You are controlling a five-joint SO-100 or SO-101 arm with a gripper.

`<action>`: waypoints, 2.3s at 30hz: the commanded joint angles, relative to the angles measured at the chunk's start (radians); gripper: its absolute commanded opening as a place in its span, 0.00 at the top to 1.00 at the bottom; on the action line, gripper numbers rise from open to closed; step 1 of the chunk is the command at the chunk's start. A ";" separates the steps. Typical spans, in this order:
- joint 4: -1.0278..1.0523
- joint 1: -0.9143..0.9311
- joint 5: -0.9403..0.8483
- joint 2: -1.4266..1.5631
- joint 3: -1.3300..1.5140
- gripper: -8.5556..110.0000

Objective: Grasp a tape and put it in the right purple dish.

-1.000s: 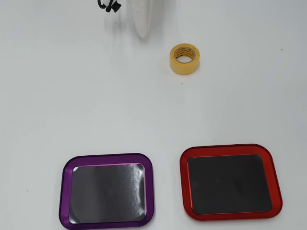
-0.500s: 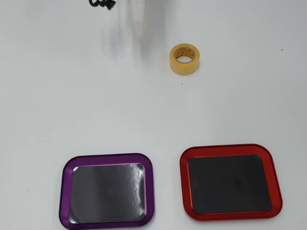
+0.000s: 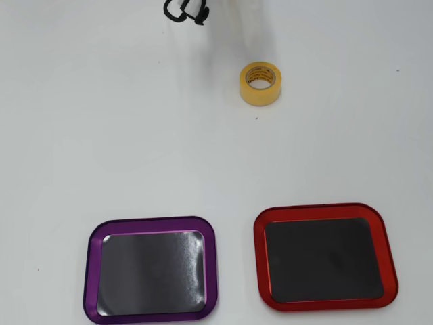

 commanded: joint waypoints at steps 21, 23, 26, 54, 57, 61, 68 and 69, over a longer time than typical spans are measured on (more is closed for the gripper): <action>-0.138 -0.014 -0.003 -0.156 -0.101 0.80; -0.141 -0.014 -0.002 -0.158 -0.098 0.80; -0.143 -0.014 -0.002 -0.158 -0.098 0.80; -0.256 -0.020 0.025 -0.517 -0.120 0.93; -0.167 -0.011 0.029 -0.428 -0.202 0.93; -0.072 -0.008 0.074 -0.186 -0.325 0.93; -0.210 0.060 0.038 0.245 -0.308 0.93; -0.252 0.109 0.011 0.273 -0.258 0.93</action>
